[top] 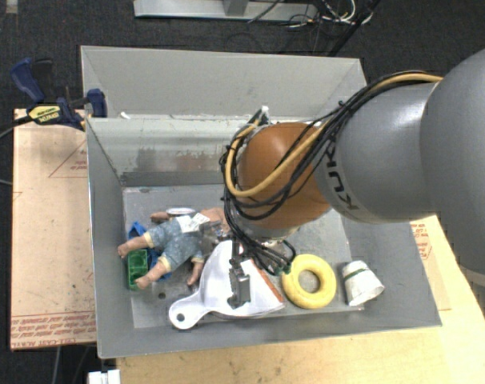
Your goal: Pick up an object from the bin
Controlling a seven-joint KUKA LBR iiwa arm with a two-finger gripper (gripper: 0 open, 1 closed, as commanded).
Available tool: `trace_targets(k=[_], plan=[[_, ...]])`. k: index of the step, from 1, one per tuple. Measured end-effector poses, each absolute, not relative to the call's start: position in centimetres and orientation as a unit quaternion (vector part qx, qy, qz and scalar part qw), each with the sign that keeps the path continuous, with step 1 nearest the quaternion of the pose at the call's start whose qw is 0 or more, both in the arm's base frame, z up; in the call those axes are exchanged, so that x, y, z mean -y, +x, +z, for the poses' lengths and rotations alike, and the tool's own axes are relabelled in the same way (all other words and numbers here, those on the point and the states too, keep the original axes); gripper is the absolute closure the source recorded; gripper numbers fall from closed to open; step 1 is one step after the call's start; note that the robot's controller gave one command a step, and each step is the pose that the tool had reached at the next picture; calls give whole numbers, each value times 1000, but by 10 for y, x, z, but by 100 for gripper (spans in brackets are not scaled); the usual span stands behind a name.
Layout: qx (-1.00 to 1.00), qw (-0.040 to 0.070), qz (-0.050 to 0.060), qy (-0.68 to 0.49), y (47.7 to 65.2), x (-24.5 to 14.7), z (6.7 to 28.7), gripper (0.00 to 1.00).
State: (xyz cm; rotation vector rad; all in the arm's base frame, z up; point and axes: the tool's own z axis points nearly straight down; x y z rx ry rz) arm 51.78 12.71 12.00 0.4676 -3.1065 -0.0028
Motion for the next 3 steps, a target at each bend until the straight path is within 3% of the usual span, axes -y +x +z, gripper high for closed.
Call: trace_targets(k=[1,3], plan=[[964,-13,-2,267,537,-137,76,100],[964,-13,-2,267,537,-137,76,100]])
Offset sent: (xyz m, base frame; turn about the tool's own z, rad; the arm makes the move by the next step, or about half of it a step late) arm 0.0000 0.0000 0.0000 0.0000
